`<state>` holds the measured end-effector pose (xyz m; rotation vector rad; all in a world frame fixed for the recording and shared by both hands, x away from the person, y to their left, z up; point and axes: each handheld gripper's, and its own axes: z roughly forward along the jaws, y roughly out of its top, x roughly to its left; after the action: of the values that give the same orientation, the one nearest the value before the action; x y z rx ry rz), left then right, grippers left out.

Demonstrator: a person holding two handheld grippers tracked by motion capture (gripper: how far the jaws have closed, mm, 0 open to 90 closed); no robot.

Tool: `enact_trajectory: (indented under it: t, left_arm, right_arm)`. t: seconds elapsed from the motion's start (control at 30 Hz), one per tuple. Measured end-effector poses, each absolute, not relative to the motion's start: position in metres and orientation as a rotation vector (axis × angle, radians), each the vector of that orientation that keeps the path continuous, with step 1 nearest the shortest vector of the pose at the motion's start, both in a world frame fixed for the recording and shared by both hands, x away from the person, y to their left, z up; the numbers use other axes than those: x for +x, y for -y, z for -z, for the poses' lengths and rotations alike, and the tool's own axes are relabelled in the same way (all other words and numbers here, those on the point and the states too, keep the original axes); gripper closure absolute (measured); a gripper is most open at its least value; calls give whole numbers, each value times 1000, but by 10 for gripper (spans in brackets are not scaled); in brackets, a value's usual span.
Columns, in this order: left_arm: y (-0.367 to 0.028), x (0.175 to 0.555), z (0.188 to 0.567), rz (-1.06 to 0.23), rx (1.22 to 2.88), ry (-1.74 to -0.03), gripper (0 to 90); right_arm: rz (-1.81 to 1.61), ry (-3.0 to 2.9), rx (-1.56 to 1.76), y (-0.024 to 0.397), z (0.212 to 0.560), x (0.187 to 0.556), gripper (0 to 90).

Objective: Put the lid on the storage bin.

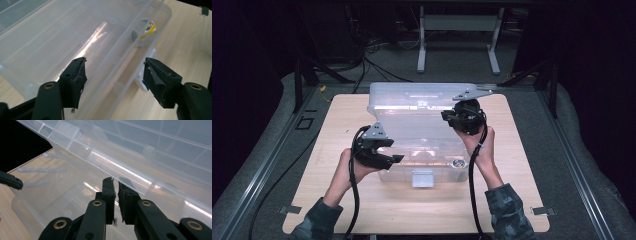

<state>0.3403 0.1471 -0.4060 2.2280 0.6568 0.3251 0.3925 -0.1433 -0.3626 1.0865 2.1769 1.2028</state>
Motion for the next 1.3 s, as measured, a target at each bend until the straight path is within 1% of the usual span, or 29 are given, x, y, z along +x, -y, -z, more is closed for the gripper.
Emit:
enact_trajectory:
  t: [0.2,0.33,0.5,0.7,0.83,0.93,1.07,1.3]
  left_arm:
    - [-166,328,400,-336,2208,-690,218]
    - [-180,321,399,-346,2198,-724,162]
    - [-197,319,406,-360,2201,-782,148]
    - [-211,321,422,-337,2217,-835,136]
    - [-218,322,435,-346,2218,-876,76]
    - [-222,322,445,-343,2218,-901,69]
    - [-223,324,459,-298,2255,-922,63]
    - [-224,326,468,-292,2253,-938,36]
  right_arm:
    - [-1200,-2187,1076,143,364,388,835]
    - [-1198,-2191,1068,142,366,386,834]
    - [-1195,-2209,1066,143,370,382,834]
    - [-1180,-2225,1068,143,377,376,833]
    - [-1188,-2235,1067,145,380,371,833]
    - [-1189,-2239,1074,147,382,368,833]
    - [-1187,-2257,1077,149,387,364,832]
    - [-1192,-2280,1078,153,394,352,830]
